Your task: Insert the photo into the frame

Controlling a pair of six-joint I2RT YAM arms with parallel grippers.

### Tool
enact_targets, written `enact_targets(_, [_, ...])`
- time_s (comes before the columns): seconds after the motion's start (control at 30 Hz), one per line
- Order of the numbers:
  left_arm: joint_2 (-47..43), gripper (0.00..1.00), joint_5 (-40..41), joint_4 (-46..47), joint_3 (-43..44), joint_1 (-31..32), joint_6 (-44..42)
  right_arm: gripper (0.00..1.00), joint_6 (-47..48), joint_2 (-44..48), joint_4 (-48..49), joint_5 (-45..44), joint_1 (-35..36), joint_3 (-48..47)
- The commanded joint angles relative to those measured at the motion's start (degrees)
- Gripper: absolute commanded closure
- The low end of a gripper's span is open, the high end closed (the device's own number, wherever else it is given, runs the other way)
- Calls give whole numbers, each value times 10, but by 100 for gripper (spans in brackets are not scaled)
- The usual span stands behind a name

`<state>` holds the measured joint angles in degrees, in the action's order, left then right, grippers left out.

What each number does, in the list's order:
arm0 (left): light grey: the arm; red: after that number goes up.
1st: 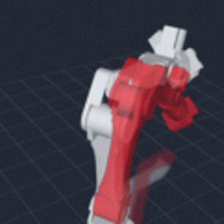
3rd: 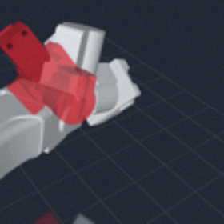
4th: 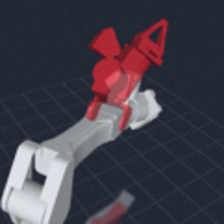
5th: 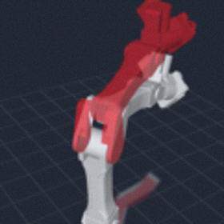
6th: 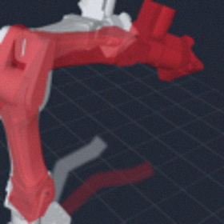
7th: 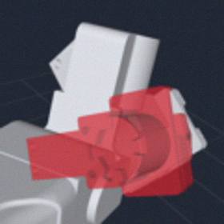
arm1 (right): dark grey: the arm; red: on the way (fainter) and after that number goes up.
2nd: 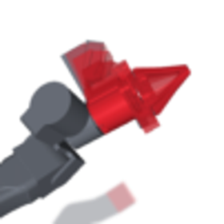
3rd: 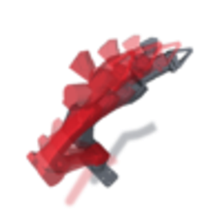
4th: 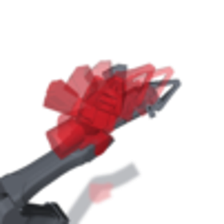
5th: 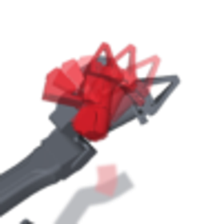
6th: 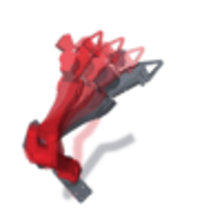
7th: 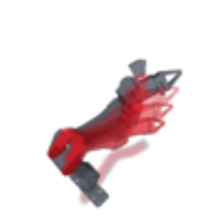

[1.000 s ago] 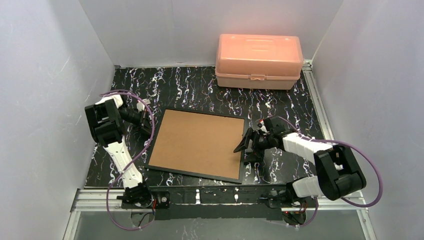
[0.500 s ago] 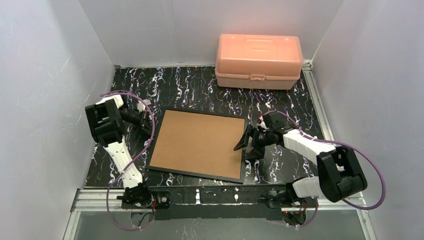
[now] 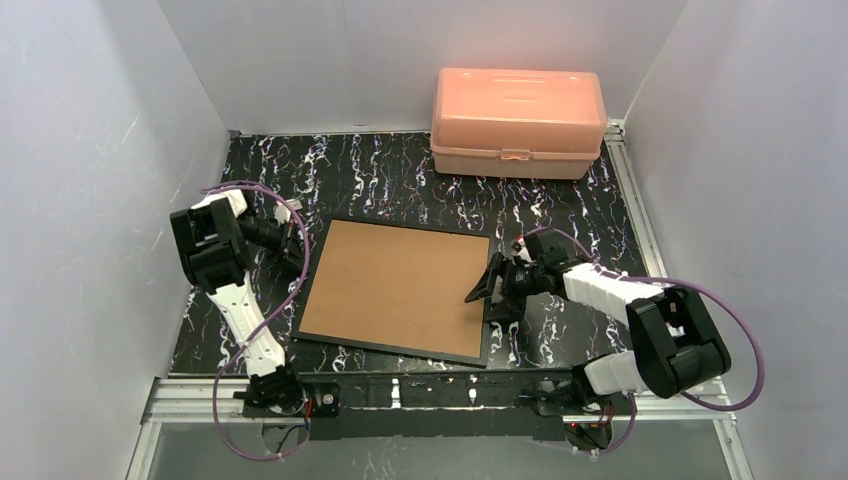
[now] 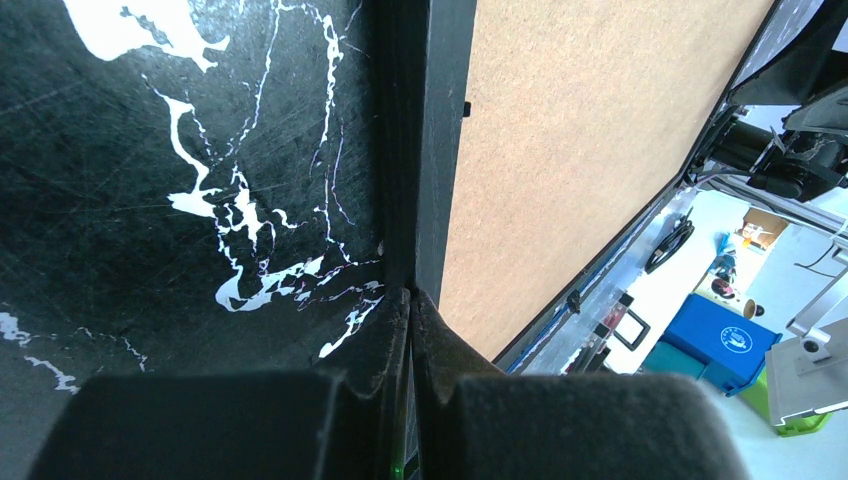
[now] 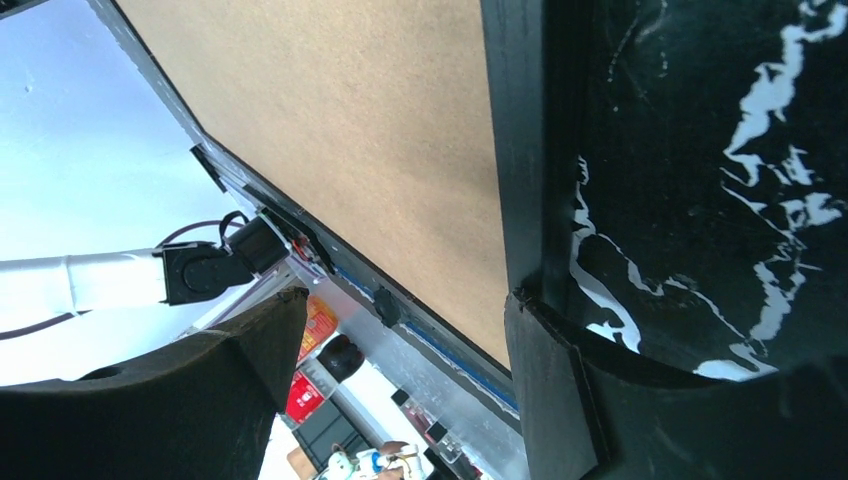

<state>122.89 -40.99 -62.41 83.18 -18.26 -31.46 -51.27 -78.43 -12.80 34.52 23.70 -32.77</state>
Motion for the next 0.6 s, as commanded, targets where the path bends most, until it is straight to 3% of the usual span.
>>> enact_targets(0.0, [-31, 100, -2, -12, -8, 7, -9, 20, -13, -9, 39, 1, 6, 17])
enact_targets(0.57, [-28, 100, -8, -12, -9, 7, -11, 20, -32, -51, 103, -8, 24, 32])
